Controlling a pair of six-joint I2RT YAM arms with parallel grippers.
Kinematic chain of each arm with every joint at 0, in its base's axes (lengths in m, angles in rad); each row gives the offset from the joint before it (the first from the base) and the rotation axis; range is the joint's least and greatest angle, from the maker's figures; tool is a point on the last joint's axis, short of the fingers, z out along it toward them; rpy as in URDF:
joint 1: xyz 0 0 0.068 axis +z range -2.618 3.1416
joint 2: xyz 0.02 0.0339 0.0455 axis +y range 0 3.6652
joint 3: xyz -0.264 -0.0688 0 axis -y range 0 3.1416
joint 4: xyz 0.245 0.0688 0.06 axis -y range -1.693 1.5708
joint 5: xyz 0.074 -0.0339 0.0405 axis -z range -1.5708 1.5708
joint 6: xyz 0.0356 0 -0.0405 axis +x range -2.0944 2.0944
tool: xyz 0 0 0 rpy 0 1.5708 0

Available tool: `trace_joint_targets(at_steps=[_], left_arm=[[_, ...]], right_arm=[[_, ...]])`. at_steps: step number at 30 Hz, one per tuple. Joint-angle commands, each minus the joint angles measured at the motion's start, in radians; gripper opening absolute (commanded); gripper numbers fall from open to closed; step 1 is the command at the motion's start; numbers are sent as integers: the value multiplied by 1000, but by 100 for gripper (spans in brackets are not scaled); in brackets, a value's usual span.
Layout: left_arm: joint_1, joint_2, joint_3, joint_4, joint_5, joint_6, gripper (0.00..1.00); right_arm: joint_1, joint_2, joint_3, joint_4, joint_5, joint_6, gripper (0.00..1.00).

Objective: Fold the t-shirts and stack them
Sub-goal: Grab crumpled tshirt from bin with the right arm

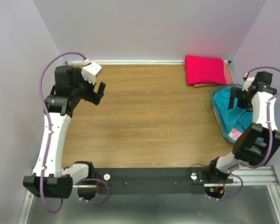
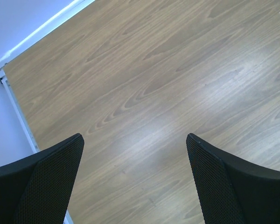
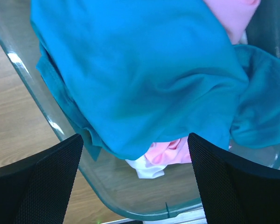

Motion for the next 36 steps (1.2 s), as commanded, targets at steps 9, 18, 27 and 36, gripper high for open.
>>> trace_joint_targets(at_steps=[9,18,27,36], left_arm=[[4,-61,-72,-27,-9,22,98],[4,-49,-86,-5,-11,35,98],[4,-26,-77,2,-4,42,98],[6,-9,-74,13,8,45,98]], right_arm=[[-59,133,-48,112,-7,-10,100],[-79,188,-82,153,-17,-19,79],[-79,52,-4,113,-123,-54,1],[-66,-13,299,-90,-295,-94,1]])
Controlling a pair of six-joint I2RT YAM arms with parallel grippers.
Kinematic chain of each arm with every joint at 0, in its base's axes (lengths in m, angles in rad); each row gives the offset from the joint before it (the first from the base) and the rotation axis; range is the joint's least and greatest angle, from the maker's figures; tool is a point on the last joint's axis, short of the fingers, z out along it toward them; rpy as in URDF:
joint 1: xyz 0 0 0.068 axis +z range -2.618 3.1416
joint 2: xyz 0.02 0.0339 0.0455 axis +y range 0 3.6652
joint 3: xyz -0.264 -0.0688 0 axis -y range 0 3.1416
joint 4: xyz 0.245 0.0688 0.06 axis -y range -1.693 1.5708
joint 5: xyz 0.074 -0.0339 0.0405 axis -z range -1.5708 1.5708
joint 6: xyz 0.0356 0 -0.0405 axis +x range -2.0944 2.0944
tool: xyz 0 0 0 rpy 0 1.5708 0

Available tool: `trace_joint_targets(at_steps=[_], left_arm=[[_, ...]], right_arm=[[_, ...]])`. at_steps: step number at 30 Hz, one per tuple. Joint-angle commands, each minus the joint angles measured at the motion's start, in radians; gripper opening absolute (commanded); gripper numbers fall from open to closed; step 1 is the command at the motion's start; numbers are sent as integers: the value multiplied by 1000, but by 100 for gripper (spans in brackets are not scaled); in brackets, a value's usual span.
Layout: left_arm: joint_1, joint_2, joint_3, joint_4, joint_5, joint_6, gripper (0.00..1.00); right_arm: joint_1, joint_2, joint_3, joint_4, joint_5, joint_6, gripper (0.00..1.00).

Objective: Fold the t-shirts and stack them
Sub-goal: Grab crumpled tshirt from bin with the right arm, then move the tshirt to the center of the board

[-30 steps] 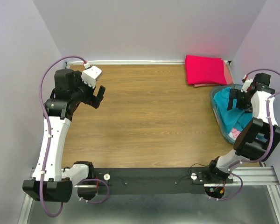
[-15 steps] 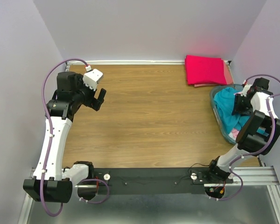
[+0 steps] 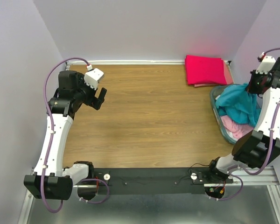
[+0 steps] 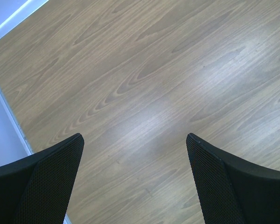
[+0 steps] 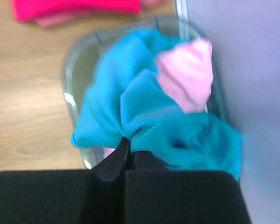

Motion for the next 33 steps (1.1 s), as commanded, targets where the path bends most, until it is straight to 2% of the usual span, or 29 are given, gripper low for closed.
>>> trace_joint_targets(at_steps=[1,4,7,9,15,17,20,21,23,24,28,30,33], left_arm=[[5,10,15,21,12,7,98],[5,19,33,21,18,1,98],[6,38,68,15,-1,5,98],[6,55,102,8,-24,7,98],[11,88,200,-17,-7,-12,98],[12,101,235,-28,4,-22,98],[17,107,262,-34,22,-33,98],[18,104,263,-31,28,-42,98],[24,99,255,-26,48,-45,98],[24,99,249,-26,58,-45,98],[24,98,203,-28,117,-15,98],[24,93,157,-26,157,11,98],[18,92,79,-51,310,115,98]], right_arm=[[15,-10,122,-126,-157,-27,1],[70,-9,221,-169,-263,-36,1],[195,-10,333,-180,-285,-18,0],[367,7,430,-186,-268,9,1],[613,102,628,-187,-254,69,1],[677,116,633,-158,-242,74,1],[836,153,602,-144,-237,57,1],[867,162,584,-143,-236,50,4],[921,182,521,-150,-245,27,94],[924,191,501,-157,-248,23,100],[924,208,403,-174,-214,11,100],[924,190,299,-174,-208,13,100],[921,161,133,-151,-126,11,100]])
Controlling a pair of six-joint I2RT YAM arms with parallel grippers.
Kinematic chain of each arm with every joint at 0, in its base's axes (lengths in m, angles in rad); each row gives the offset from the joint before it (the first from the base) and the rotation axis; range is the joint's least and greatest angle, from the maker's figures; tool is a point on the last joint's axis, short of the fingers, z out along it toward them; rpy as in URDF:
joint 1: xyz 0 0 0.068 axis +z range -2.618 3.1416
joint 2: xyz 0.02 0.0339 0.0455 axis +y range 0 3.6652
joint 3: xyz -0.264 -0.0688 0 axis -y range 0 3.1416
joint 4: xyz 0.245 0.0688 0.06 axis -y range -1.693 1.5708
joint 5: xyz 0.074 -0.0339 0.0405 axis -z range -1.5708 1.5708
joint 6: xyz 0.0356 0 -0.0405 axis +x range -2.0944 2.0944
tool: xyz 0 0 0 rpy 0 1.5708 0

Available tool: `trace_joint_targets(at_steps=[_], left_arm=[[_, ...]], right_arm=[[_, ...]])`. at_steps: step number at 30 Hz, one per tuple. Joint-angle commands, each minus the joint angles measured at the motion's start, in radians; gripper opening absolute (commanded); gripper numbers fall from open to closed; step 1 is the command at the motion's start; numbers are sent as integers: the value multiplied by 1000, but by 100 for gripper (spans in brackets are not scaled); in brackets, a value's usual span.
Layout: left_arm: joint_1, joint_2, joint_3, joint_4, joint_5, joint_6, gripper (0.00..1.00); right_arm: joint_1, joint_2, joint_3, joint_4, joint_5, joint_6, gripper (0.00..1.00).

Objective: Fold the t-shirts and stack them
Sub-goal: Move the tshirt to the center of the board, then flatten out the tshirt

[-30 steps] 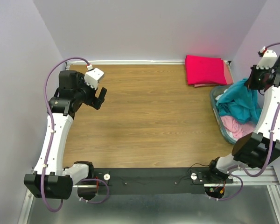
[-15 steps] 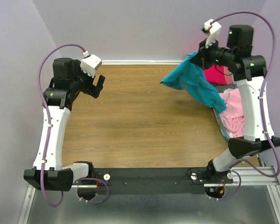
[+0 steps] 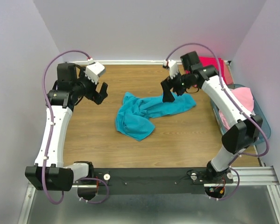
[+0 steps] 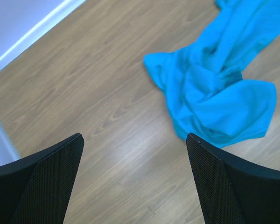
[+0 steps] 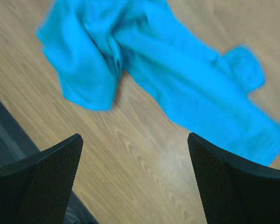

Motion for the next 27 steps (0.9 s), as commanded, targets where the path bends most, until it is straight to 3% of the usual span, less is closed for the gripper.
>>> trace_joint_targets(at_steps=[1,7,9,16,24,26,27], left_arm=[[-13,-11,-100,-28,193,120,98],[-290,21,-294,126,28,137,98],[-375,70,-335,142,-11,157,94],[-545,176,-442,226,-130,149,87],[-627,293,-476,351,-247,115,86],[-624,337,-462,346,-268,118,74],[-624,349,-459,337,-276,125,62]], right_arm=[[-6,-47,-173,6,115,-11,100],[-69,-26,-362,167,241,16,99],[-86,18,-373,212,285,30,95],[-137,143,-342,258,371,44,91],[-157,235,-376,335,454,64,87],[-158,251,-384,342,486,67,83],[-158,259,-385,345,498,67,78]])
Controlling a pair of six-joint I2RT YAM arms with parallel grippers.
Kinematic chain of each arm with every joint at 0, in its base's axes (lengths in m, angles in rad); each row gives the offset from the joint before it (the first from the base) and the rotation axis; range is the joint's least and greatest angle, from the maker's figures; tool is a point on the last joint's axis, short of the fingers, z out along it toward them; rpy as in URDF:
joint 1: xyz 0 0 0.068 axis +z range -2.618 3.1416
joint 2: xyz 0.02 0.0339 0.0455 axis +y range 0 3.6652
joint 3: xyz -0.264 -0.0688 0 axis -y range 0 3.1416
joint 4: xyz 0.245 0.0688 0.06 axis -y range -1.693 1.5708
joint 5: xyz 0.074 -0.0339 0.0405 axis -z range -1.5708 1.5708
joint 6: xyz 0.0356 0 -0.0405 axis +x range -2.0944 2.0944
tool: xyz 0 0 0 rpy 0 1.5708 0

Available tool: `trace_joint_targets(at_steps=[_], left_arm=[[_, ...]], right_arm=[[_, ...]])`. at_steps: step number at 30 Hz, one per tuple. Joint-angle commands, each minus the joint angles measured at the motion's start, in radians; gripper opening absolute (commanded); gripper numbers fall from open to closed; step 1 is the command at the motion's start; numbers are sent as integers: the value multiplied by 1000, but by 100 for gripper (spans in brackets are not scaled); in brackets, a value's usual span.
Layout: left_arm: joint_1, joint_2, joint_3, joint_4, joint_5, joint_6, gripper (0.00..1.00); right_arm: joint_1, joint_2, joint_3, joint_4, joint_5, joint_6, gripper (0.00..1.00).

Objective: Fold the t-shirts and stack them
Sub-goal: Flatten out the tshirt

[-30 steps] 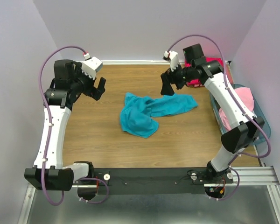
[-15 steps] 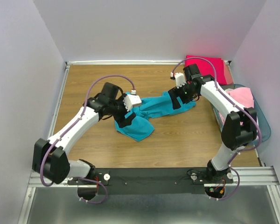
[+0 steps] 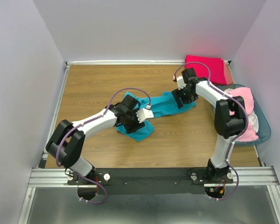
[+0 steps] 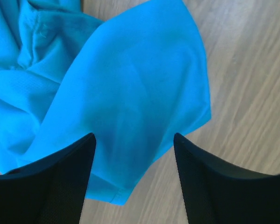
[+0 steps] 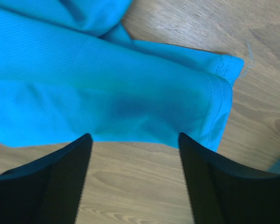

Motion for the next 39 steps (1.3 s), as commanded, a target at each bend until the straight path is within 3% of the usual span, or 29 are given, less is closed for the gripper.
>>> trace_joint_targets(at_steps=[1,3,4,7,9,11,15,19,25,29,33,34,39], left_arm=[[0,46,1,32,-88,3,55],[3,32,-14,42,-102,17,43],[6,27,-29,46,-106,20,28],[43,8,-38,36,-105,22,4],[87,-18,-17,5,-61,28,0],[188,-69,44,-26,-18,48,0],[371,-92,223,-197,148,112,0],[468,-103,371,-268,165,163,0],[572,-101,445,-322,154,221,0],[574,-108,388,-362,147,264,0],[598,-121,295,-327,95,273,11],[615,-121,282,-307,82,275,11],[754,-57,270,-282,52,302,9]], right_arm=[[-5,40,-24,52,85,18,76],[-5,52,-29,52,99,18,64],[-5,55,-30,52,101,15,60],[-7,32,-36,51,99,15,43],[-7,6,-38,49,95,13,30],[-11,-44,-32,49,96,9,1],[-33,-136,8,43,92,-16,0],[-57,-202,66,37,98,-39,0],[-66,-270,94,14,109,-75,1],[-66,-287,60,-40,14,-109,2],[-62,-268,31,-98,-95,-99,25],[-59,-267,28,-106,-117,-92,35],[7,-218,25,-106,-203,-43,51]])
